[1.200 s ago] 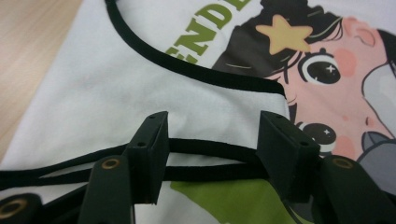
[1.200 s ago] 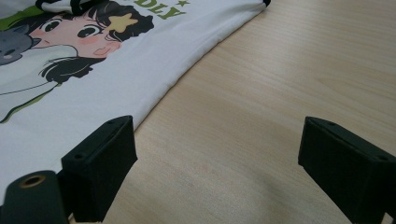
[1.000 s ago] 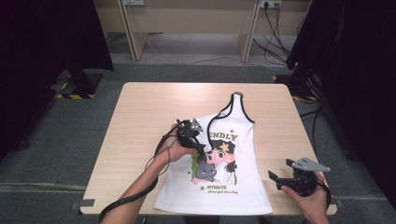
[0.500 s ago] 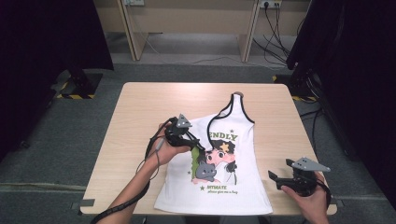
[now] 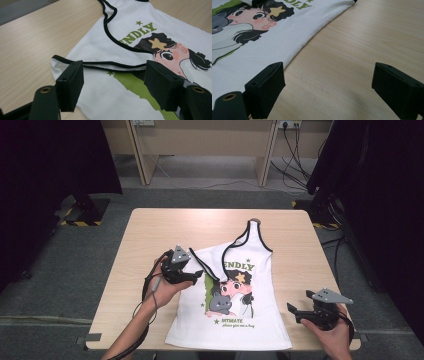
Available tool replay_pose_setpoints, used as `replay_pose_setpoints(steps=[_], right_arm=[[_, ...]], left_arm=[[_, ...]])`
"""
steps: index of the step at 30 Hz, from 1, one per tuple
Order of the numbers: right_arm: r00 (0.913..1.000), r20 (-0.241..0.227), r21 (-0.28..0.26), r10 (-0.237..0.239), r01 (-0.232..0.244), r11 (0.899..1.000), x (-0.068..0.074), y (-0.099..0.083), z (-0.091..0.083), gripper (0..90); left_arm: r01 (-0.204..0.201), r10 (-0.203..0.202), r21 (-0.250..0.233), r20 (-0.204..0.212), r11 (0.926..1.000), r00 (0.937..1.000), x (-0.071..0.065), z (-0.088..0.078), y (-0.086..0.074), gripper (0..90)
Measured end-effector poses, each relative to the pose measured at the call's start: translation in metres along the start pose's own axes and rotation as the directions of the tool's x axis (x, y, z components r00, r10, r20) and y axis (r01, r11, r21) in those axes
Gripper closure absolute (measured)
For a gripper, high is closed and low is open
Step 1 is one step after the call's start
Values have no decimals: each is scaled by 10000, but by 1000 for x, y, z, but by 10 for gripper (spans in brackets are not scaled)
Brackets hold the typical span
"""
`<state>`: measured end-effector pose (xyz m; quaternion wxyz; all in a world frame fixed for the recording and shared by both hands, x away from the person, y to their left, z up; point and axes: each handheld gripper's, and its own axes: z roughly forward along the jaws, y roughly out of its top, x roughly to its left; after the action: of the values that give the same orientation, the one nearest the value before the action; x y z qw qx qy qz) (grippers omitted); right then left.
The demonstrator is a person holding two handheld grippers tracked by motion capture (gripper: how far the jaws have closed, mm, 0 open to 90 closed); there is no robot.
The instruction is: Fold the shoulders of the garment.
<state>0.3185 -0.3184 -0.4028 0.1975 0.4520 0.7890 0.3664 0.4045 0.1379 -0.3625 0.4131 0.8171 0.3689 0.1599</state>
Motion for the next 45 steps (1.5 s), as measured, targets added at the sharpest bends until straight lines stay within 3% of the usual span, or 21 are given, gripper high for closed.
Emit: replay_pose_setpoints(steps=[13,23,31,38,45], right_arm=[[10000,8,-8,-7,7,10000,0,0,0,117],[10000,14,13,-48,48,10000,0,0,1,116],[10000,34,-4,-4,4,10000,0,0,1,116],[10000,35,25,-35,35,10000,0,0,2,116],[10000,57,28,-19,19,10000,0,0,2,116]], left_arm=[[622,-656,-666,-500,9958,9966,0,-32,-23,295],[1370,-1473,-1075,-944,9847,9846,5,-56,-56,287],[1965,-2137,-1329,-1306,9715,9681,5,-69,-88,286],[2587,-2796,-1393,-1614,9559,9464,10,-76,-114,283],[2813,-3079,-1495,-2026,9479,9296,15,-80,-129,280]])
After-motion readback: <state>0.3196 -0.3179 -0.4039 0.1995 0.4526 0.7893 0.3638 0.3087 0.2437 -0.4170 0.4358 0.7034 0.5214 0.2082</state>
